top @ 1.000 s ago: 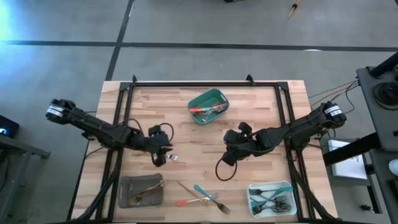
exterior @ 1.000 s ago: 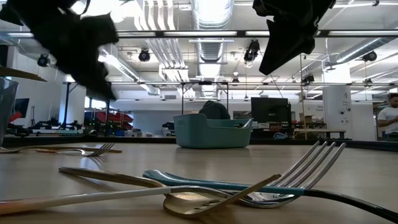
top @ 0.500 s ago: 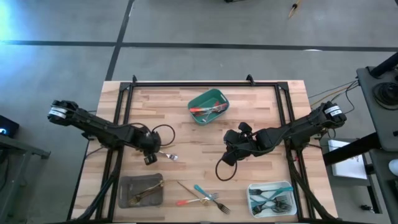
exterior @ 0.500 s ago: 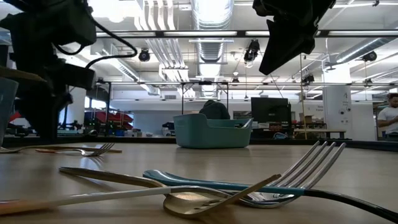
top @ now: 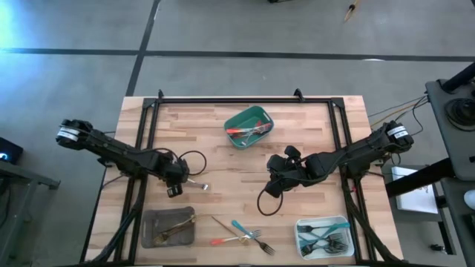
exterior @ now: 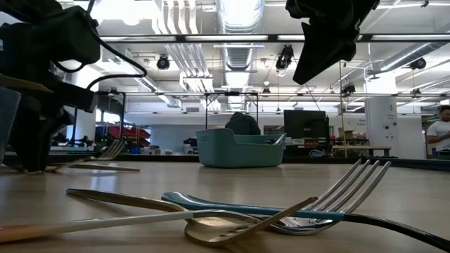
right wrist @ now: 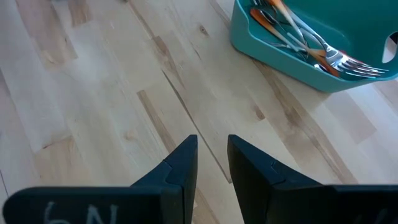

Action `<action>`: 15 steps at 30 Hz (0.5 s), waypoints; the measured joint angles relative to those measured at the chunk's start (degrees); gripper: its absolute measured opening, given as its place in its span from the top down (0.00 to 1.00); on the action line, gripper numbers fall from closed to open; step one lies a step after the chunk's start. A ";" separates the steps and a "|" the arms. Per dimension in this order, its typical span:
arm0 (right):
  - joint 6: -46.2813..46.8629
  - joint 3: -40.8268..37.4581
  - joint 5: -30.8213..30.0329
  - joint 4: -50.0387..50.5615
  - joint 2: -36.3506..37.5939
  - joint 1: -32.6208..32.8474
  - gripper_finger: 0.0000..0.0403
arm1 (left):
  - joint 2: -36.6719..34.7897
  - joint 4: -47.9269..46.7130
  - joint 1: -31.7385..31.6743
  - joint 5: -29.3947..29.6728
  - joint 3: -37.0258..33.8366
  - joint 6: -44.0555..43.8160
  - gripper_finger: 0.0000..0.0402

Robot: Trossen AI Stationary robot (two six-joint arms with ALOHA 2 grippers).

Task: Sort silverware by color (type)
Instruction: Put the gold fork into the black bin

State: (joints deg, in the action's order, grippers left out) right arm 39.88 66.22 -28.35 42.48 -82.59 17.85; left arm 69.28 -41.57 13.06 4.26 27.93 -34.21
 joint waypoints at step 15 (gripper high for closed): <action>0.00 0.00 -0.01 -0.01 0.00 0.00 0.80 | 0.09 0.96 -0.02 -0.12 -0.67 -2.39 0.90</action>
State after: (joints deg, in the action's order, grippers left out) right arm 39.88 66.22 -28.36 42.46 -82.59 17.85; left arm 69.36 -40.61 13.04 4.14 27.26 -36.60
